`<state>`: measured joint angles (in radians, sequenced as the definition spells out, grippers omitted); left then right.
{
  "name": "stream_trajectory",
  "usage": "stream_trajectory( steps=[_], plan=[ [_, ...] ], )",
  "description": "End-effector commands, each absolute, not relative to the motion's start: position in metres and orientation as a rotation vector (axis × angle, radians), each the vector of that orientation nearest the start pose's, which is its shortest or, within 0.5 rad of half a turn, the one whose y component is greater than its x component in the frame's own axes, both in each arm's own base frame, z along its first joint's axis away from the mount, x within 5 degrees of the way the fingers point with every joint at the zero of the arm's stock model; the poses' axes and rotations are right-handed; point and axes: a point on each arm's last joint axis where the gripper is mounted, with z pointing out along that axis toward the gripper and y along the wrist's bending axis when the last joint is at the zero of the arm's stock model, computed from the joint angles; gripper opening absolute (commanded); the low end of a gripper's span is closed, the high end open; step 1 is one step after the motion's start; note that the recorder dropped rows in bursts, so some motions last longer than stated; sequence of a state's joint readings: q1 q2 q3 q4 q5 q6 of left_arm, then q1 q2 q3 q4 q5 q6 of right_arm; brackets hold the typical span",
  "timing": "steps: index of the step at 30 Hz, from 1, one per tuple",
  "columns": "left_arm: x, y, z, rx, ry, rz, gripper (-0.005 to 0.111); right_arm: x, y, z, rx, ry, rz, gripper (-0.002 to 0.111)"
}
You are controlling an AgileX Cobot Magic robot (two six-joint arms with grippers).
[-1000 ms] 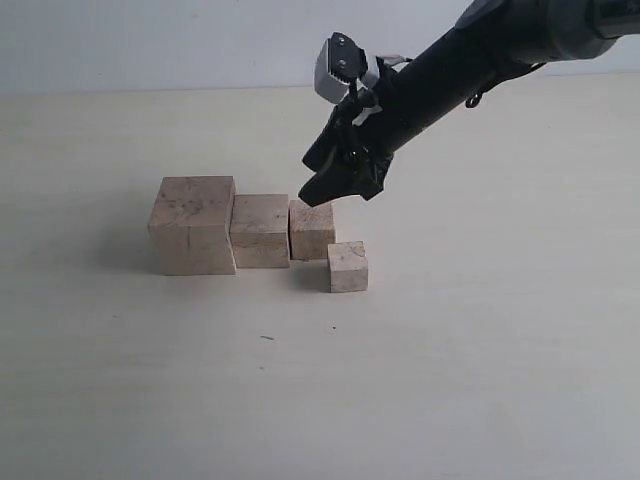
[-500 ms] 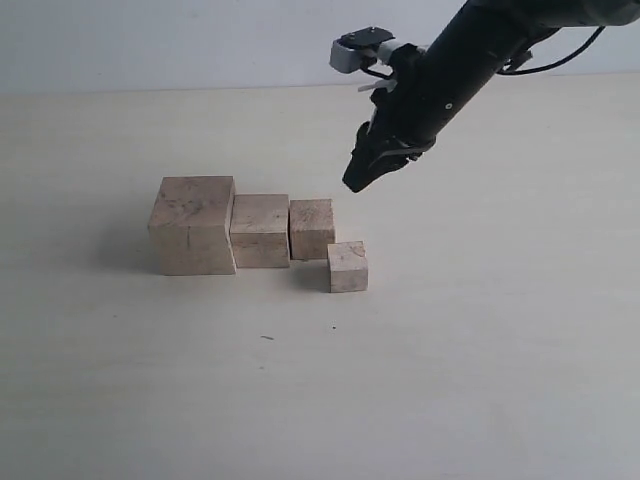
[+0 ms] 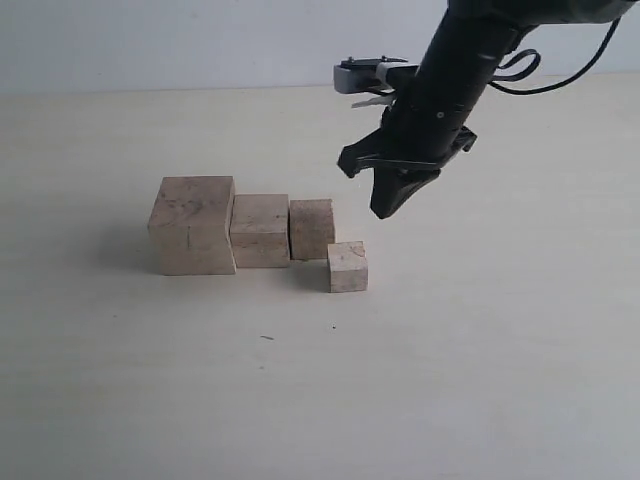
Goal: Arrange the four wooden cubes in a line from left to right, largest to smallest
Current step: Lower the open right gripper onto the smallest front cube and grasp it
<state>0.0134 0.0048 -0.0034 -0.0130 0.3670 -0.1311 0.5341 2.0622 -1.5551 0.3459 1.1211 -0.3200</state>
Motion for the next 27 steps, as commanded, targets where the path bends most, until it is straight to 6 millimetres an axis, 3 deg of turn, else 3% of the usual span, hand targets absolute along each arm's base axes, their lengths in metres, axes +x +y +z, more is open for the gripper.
stream_trajectory(
  steps=[1, 6, 10, 15, 20, 27],
  plan=[
    [0.053, 0.0, 0.181, -0.132, 1.837, -0.096, 0.0, 0.314, 0.256, 0.195, -0.945, 2.977, 0.319, 0.0],
    [0.053, 0.0, 0.181, -0.132, 1.837, -0.096, 0.0, 0.292, 0.272, 0.185, -0.833, 2.957, 0.226, 0.0],
    [0.053, 0.0, 0.181, -0.132, 1.837, -0.096, 0.0, 0.279, 0.27, 0.17, -0.721, 2.986, 0.237, 0.0],
    [0.053, 0.0, 0.181, -0.132, 1.837, -0.096, 0.0, 0.275, 0.266, 0.167, -0.682, 3.027, 0.215, 0.003],
    [0.053, 0.0, 0.181, -0.132, 1.837, -0.096, 0.0, 0.276, 0.268, 0.168, -0.658, 3.014, 0.241, 0.021],
    [0.053, 0.0, 0.181, -0.132, 1.837, -0.096, 0.0, 0.276, 0.27, 0.168, -0.559, 3.035, 0.273, 0.061]
  ],
)
